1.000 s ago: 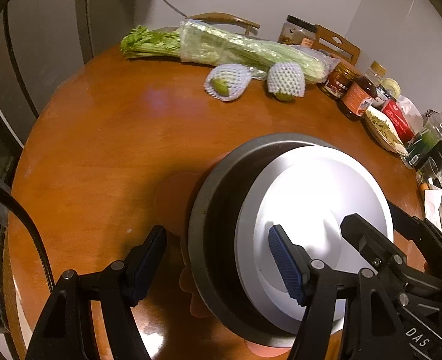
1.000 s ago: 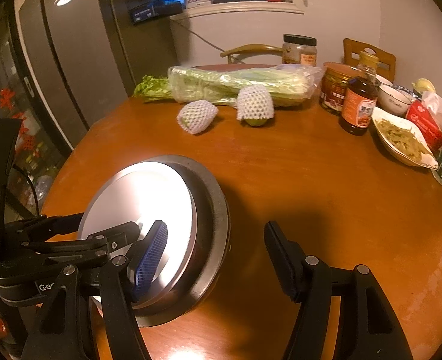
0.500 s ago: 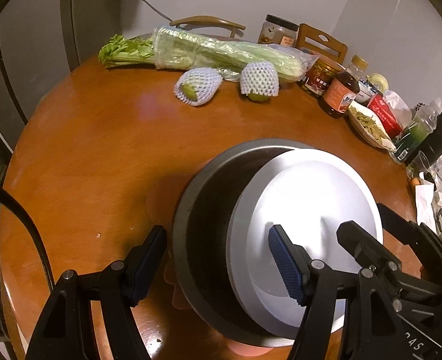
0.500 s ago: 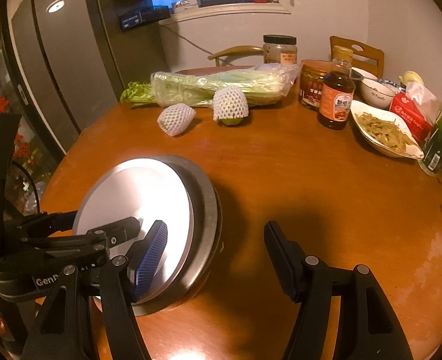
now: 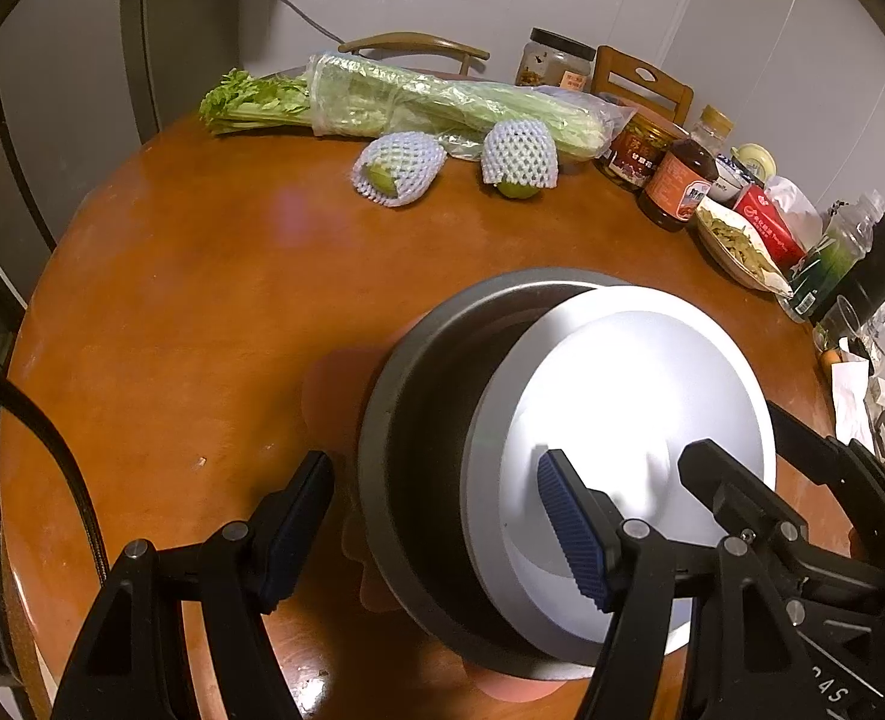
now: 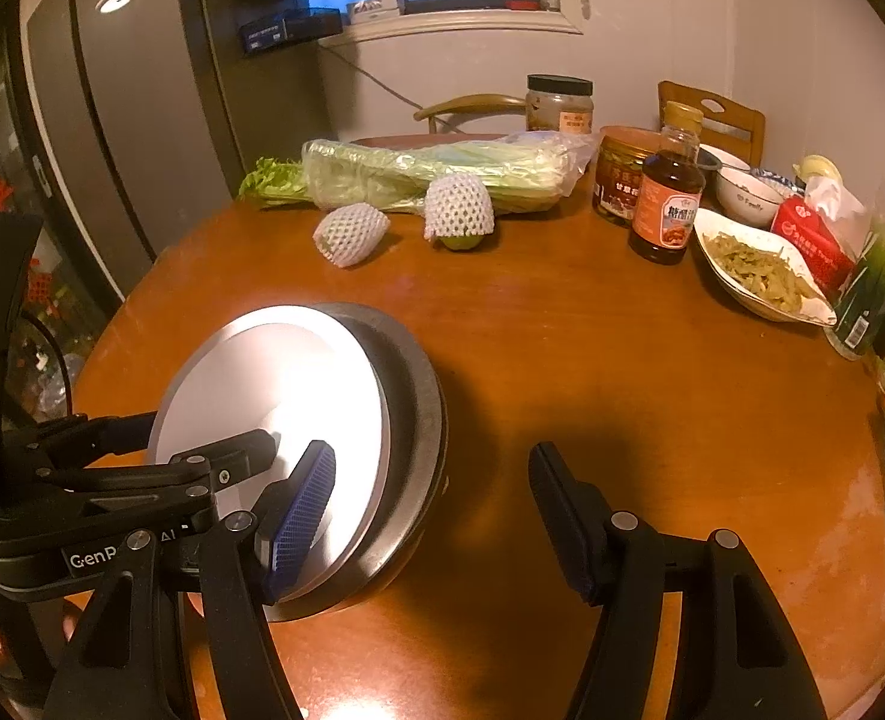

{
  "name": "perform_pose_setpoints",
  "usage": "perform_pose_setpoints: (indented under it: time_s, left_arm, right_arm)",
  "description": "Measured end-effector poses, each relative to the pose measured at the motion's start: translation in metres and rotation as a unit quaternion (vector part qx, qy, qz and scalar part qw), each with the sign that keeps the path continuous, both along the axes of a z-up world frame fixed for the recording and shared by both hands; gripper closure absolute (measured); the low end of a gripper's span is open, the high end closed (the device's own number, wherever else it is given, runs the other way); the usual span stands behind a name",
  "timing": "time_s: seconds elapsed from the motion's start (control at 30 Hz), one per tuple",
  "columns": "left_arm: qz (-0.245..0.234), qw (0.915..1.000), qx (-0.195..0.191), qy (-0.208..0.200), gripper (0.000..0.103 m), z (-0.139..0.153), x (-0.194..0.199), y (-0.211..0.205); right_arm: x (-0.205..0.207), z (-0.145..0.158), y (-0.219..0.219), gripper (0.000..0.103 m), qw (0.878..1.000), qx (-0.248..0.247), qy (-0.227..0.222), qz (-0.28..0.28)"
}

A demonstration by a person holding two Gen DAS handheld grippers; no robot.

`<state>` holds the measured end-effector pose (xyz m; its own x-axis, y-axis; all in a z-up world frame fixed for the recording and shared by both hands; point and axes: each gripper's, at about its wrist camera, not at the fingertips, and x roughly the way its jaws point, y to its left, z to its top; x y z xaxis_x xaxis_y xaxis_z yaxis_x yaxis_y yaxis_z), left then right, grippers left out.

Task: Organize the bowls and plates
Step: 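Lower the steel bowl onto the grey tray and open the left gripper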

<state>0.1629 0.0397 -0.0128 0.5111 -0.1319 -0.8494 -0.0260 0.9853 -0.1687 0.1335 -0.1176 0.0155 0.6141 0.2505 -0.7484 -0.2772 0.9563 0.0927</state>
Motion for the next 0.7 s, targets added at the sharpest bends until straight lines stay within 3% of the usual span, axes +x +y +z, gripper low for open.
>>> perform_pose_setpoints:
  time_s: [0.7]
  left_arm:
    - [0.006, 0.9999, 0.009, -0.011, 0.033, -0.001, -0.011, 0.008]
  right_arm:
    - [-0.003, 0.000, 0.012, 0.035, 1.000, -0.005, 0.001, 0.003]
